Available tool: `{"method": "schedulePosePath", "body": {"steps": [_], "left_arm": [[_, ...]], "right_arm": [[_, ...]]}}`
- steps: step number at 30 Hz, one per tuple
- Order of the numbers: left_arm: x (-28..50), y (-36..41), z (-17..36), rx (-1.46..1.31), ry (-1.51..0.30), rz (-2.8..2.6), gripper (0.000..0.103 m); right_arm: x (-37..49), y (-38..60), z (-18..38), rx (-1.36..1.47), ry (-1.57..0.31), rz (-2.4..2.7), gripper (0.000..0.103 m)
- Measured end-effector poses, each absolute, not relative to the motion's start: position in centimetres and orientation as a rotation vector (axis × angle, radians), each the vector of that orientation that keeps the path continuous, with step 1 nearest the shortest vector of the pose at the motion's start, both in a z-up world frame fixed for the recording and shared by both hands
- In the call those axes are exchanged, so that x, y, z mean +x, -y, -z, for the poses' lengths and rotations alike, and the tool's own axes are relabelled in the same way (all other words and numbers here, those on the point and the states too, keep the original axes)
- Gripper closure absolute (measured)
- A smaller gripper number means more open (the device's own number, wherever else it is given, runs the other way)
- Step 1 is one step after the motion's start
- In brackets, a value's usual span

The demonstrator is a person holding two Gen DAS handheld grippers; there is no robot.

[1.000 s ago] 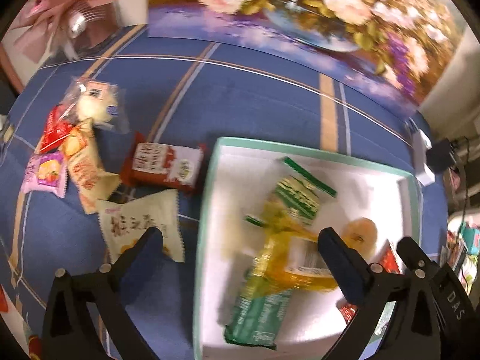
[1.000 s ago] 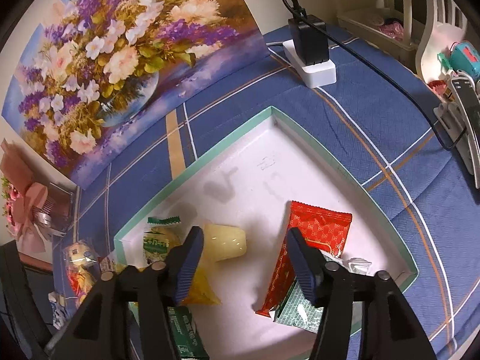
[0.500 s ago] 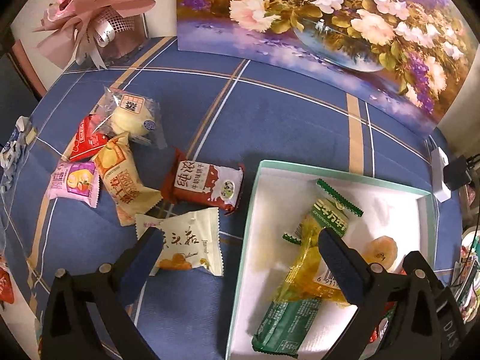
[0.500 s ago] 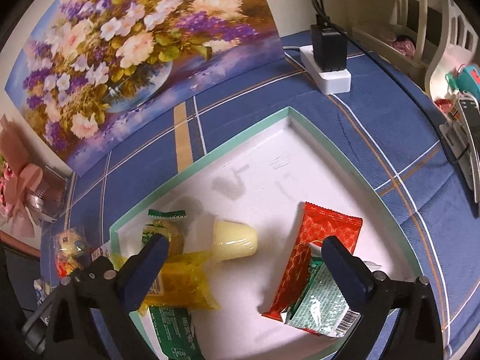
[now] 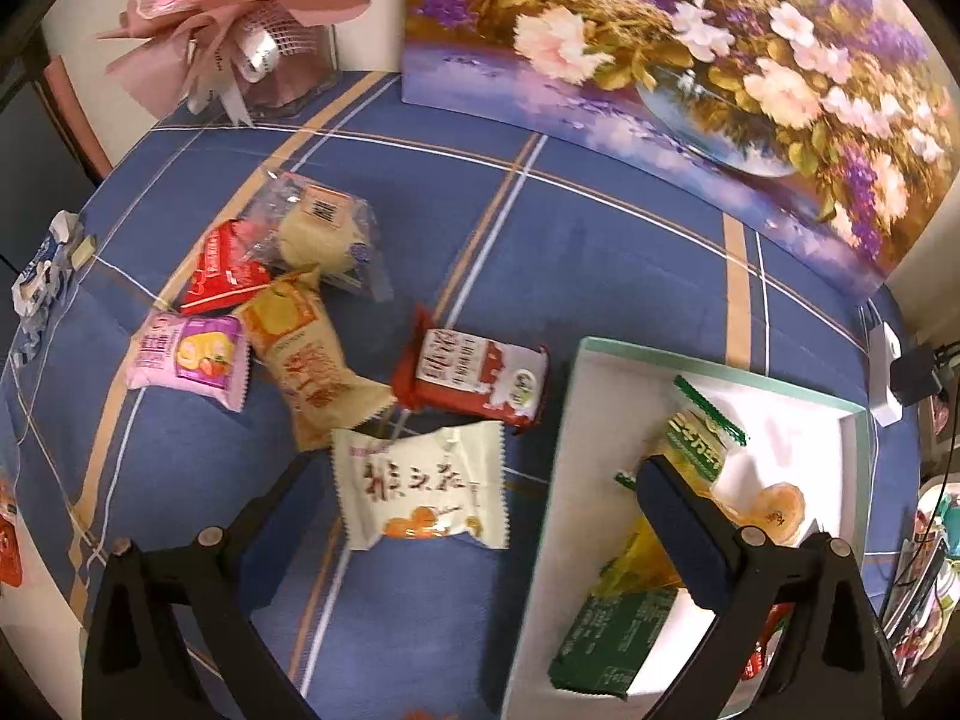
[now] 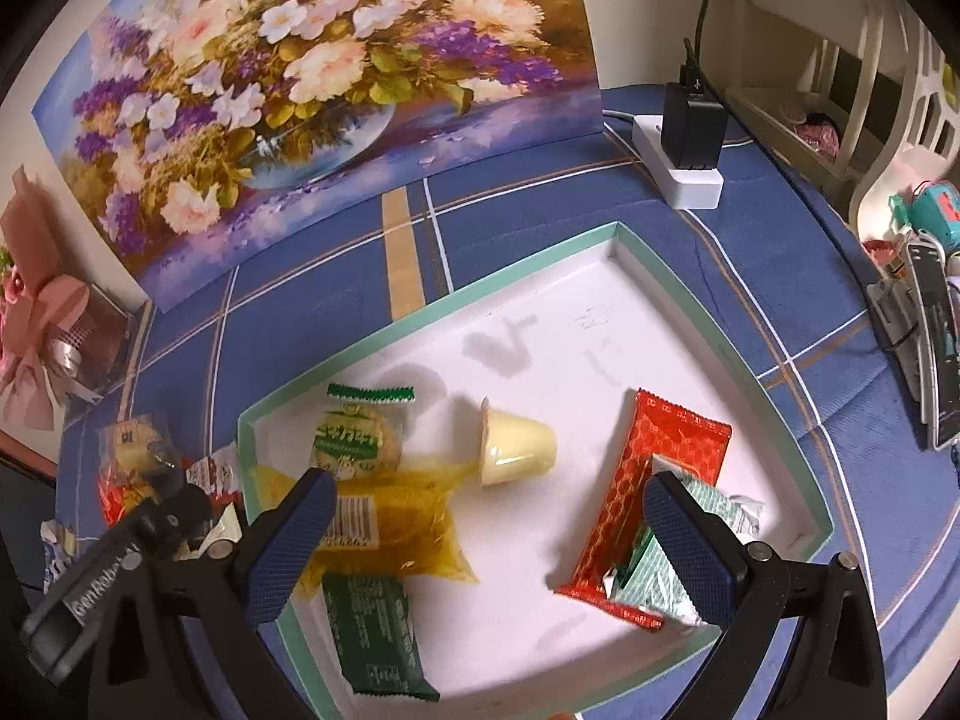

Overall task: Organize snacks
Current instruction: 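Move both tools back over the snack pile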

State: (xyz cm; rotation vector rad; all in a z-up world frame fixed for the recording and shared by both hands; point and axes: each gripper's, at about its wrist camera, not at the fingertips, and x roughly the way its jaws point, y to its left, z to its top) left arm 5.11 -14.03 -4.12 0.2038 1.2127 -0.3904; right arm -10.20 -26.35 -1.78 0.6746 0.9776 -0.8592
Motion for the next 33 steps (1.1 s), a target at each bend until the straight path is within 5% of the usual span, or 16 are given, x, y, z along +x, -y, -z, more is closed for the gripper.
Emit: {"method": "schedulePosePath", "body": {"steps": [33], "left_arm": [[14.1, -4.3, 2.2, -0.021, -1.215, 0.145, 0.0]], "right_arm": [[-1.5, 14.2, 1.3, 0.608, -1.022, 0.597, 0.0]]}}
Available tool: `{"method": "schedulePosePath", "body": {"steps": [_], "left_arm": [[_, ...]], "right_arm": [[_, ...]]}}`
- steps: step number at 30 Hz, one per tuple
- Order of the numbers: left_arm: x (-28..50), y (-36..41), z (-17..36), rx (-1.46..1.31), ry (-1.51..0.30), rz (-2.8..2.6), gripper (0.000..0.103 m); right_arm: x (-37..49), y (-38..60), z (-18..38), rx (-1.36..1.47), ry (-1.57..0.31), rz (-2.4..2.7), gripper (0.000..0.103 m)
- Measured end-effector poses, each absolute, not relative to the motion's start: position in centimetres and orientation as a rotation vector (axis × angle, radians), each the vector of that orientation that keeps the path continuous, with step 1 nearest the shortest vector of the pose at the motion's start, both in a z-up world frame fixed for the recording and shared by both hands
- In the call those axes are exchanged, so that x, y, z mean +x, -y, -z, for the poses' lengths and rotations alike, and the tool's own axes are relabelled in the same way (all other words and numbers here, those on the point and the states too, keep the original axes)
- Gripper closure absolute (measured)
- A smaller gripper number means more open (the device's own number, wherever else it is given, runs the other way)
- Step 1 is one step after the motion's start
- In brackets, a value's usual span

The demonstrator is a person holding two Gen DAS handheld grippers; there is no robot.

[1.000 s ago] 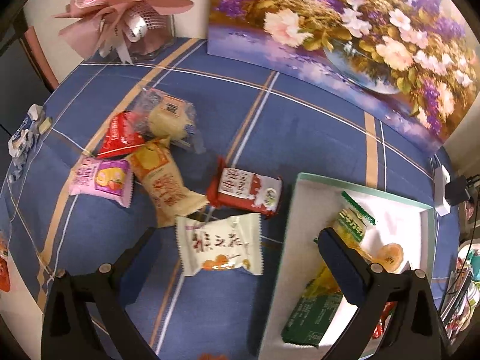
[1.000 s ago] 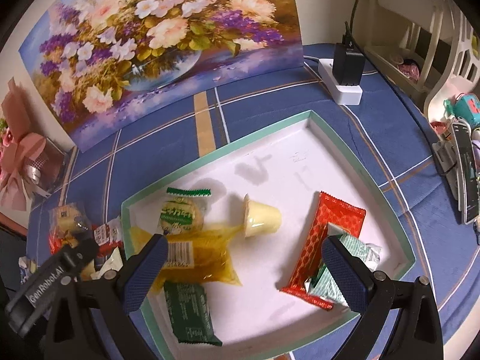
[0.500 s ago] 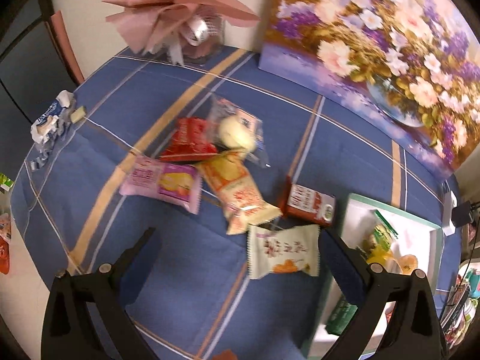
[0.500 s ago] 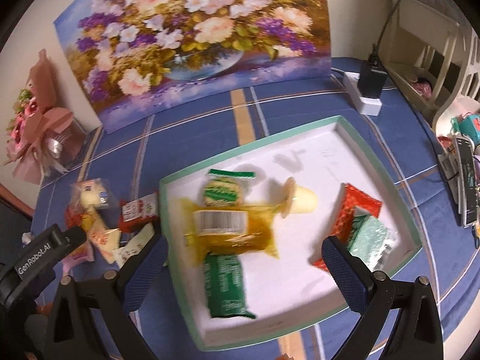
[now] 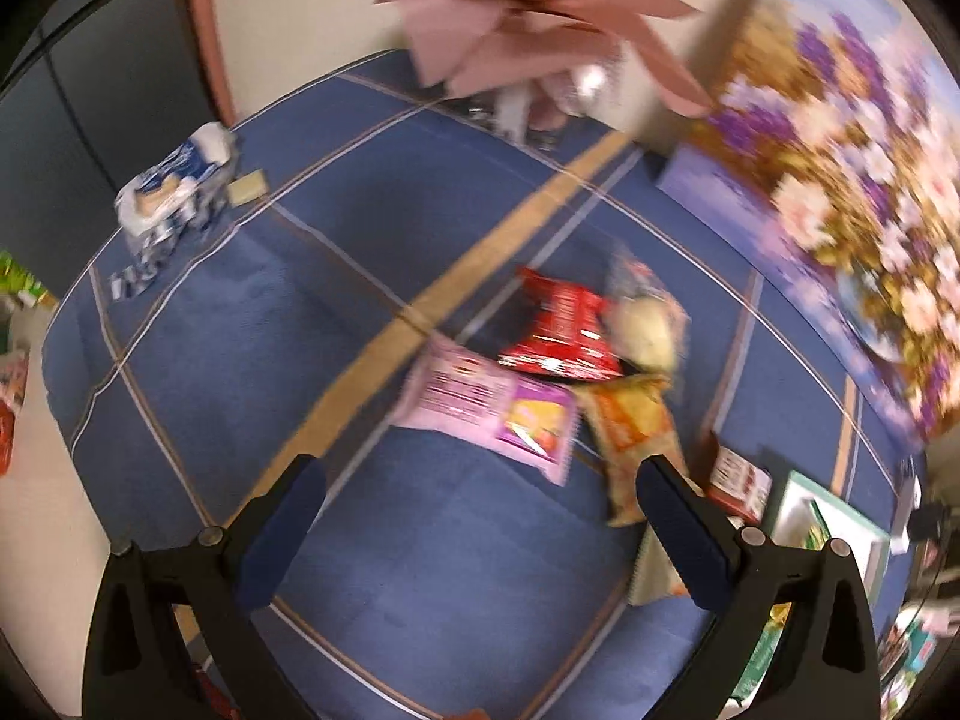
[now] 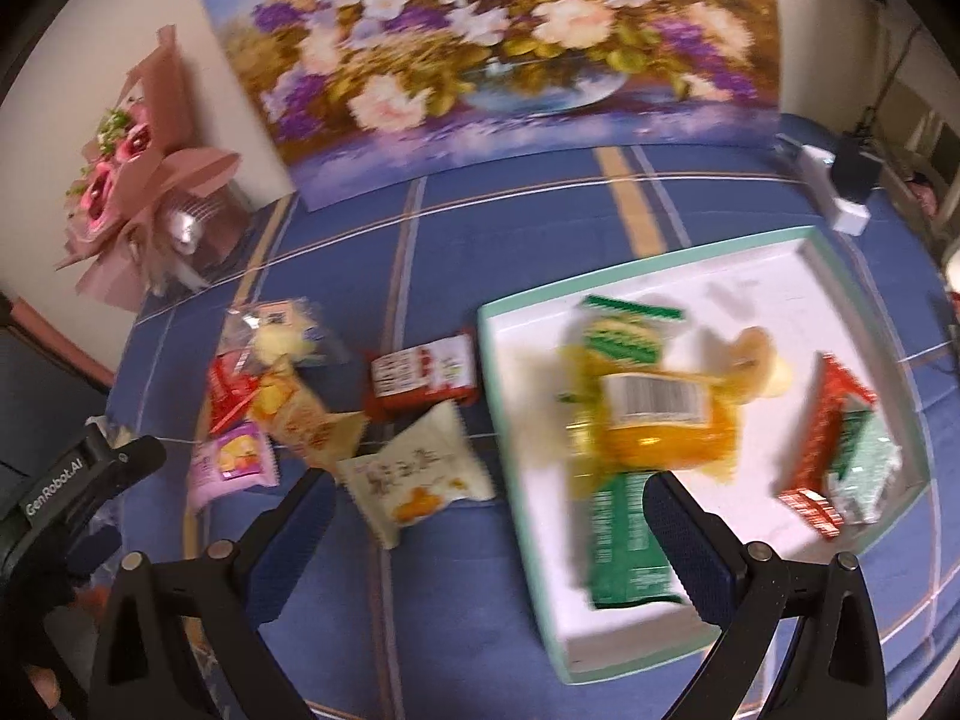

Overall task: Organize snacks
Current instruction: 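Move both tools back over the snack pile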

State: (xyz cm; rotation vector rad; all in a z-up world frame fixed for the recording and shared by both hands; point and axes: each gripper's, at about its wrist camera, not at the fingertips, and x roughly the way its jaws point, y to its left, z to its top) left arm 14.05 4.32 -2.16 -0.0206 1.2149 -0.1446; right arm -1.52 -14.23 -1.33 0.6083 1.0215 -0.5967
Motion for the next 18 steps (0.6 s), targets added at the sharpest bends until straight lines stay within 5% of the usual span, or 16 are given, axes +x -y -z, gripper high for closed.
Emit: {"method": "schedulePosePath", "body": {"steps": [18], "left_arm": [[16.7, -6.4, 4.8, -0.018, -1.245, 0.16, 0.0]], "right_arm": [[2.1, 12.1, 5.0, 0.644, -1.091, 0.518, 0.0]]}}
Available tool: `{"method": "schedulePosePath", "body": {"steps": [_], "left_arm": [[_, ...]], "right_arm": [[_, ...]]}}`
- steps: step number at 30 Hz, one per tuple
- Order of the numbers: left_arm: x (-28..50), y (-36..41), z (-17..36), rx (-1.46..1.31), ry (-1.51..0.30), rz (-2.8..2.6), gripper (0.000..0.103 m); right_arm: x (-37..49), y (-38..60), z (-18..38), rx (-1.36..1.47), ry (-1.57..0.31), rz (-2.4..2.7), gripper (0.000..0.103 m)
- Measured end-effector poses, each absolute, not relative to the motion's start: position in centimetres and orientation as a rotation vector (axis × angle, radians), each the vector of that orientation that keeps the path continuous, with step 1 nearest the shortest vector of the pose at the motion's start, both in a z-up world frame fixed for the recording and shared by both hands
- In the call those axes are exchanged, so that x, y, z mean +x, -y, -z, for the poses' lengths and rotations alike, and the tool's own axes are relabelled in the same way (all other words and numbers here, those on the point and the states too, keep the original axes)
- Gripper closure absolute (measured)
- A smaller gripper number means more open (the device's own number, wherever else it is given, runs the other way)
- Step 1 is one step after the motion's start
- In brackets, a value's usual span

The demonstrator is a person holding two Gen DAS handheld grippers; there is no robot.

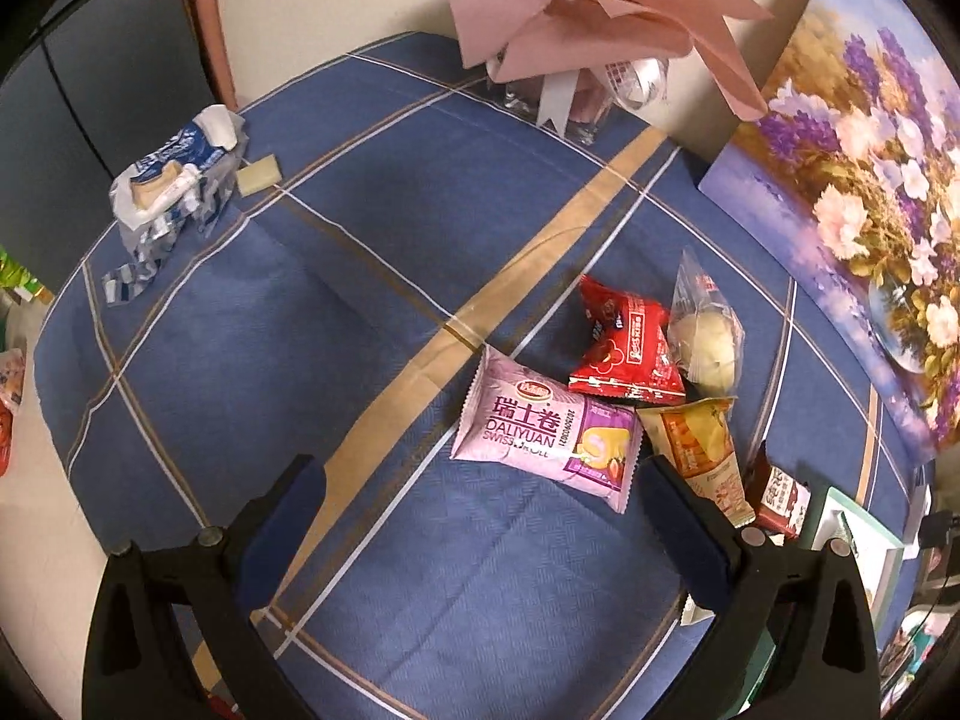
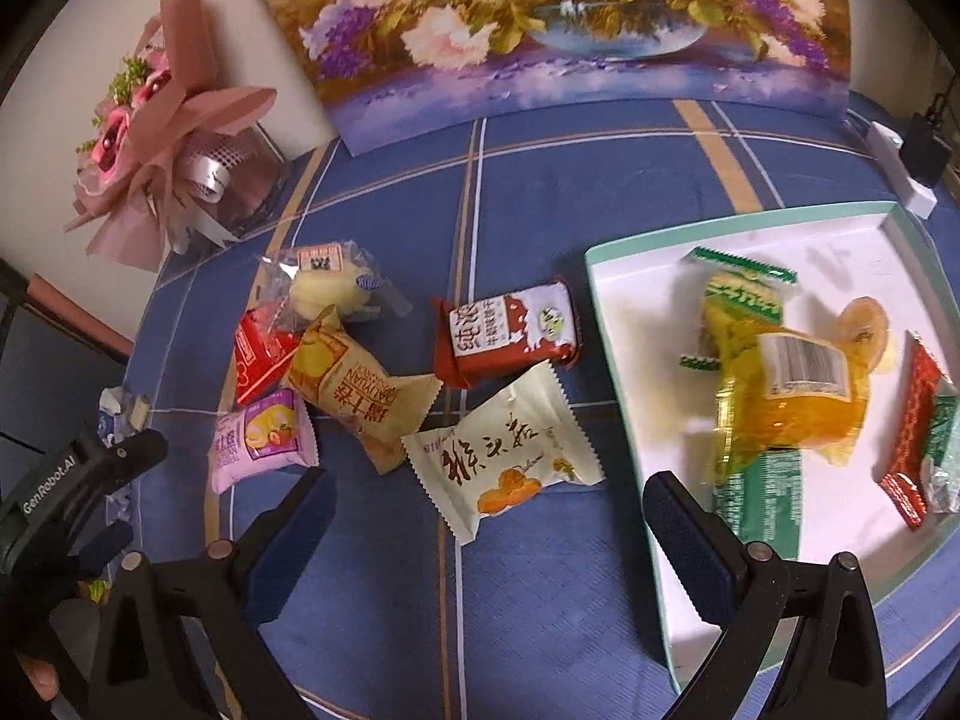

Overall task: Organize snacks
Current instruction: 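Move both tools back over the snack pile, then grasp the pink Swiss roll with the left tool while the right tool grasps the white pastry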

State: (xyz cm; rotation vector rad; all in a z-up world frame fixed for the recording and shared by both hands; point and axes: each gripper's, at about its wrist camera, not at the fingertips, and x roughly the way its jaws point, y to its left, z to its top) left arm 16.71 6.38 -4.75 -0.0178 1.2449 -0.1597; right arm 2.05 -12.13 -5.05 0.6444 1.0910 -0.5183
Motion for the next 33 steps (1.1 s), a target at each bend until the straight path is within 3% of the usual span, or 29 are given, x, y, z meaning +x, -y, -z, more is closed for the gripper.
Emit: {"method": "schedulePosePath", "body": {"steps": [33], "left_arm": [[21.3, -1.2, 11.4, 0.063, -1.284, 0.344, 0.0]], "right_arm": [[6.0, 11.4, 10.6, 0.586, -1.207, 0.474, 0.0]]}}
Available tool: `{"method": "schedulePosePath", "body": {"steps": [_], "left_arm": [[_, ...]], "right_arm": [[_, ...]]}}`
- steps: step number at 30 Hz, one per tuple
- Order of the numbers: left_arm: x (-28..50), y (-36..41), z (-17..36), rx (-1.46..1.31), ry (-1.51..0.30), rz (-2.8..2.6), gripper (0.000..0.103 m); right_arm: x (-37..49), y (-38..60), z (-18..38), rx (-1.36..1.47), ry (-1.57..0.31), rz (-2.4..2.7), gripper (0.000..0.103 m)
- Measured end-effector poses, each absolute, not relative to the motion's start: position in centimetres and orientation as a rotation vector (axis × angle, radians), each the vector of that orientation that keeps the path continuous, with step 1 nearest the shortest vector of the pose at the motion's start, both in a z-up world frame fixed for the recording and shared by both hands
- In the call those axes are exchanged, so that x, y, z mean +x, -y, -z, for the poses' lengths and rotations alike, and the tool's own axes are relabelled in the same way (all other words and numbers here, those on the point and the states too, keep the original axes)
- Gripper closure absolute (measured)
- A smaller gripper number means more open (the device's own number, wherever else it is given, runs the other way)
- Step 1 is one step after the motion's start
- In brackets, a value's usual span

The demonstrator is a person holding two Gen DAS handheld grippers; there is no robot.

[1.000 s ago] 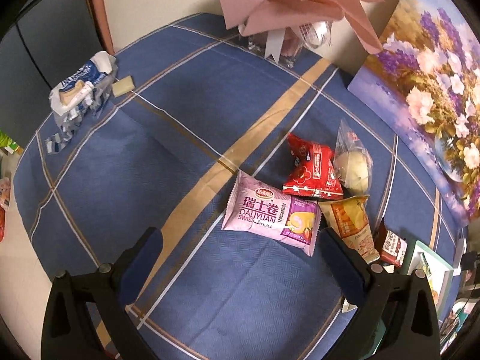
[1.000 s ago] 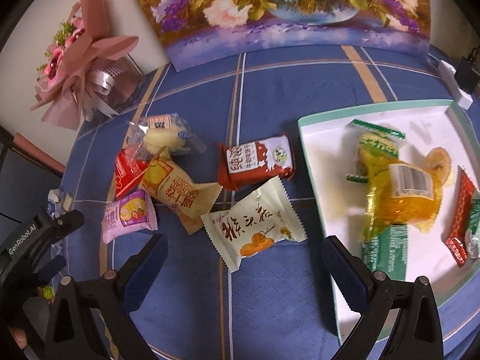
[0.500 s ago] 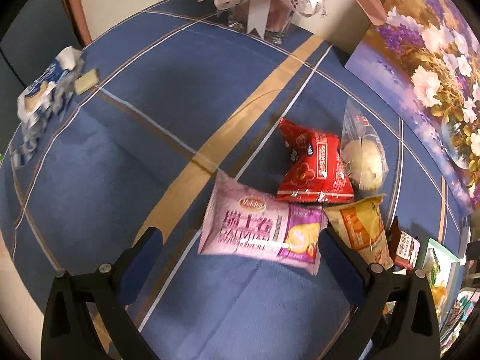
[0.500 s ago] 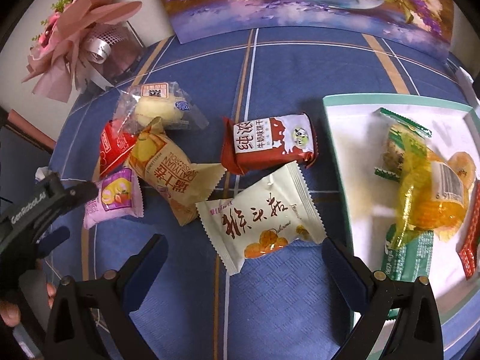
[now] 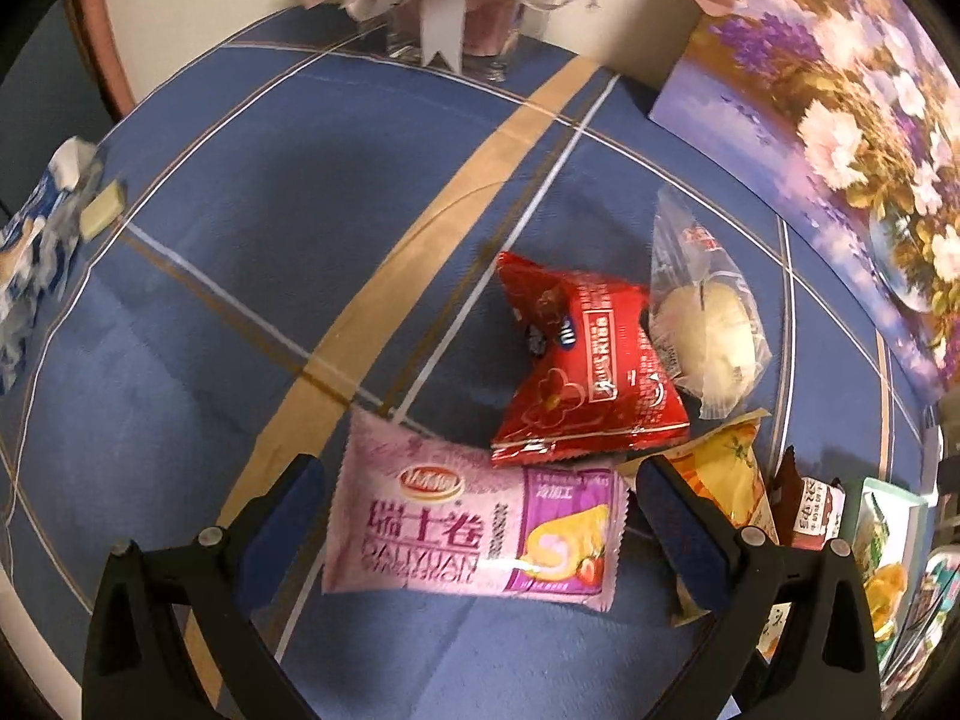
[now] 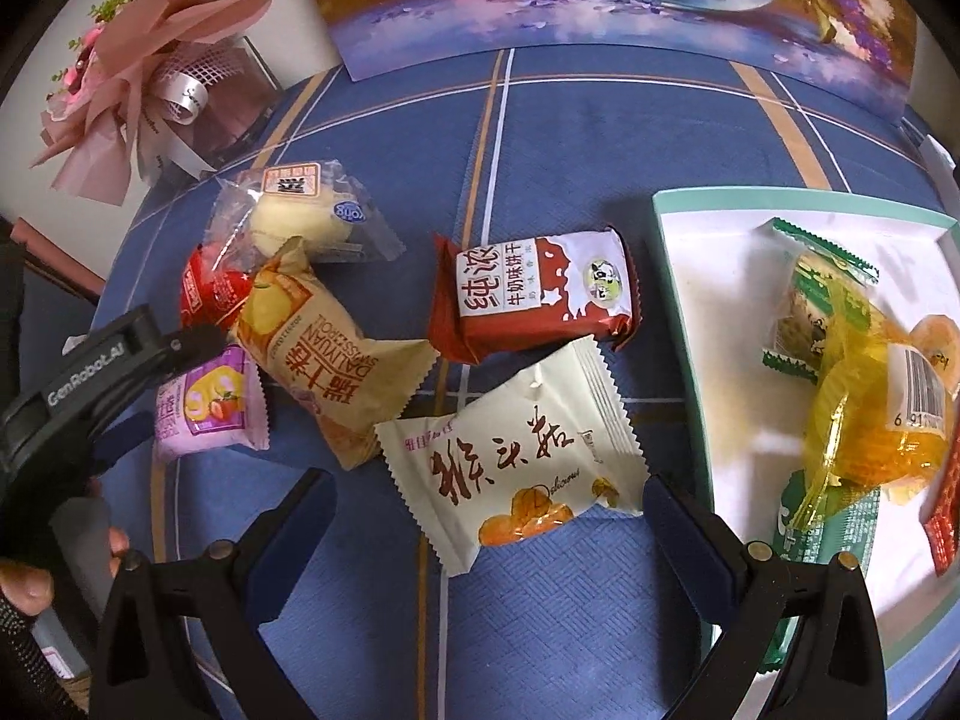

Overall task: Organize snacks
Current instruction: 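Grasp the pink Swiss roll with the left tool while the right tool grasps the white pastry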

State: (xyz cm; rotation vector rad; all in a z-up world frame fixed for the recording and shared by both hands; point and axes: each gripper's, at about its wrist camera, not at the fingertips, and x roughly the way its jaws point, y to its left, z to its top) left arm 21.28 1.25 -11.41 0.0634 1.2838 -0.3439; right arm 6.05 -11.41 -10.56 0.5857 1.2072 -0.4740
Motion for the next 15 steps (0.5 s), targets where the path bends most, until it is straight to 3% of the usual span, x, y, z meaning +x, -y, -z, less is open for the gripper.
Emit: {"method": "schedulePosePath", "body": {"steps": [15], "left_arm": [[21.3, -0.4, 13.3, 0.123, -1.386, 0.356, 0.001]], "right_arm": [[6.5, 11.5, 11.2, 0.592, -1.209, 0.447, 0.0]]}}
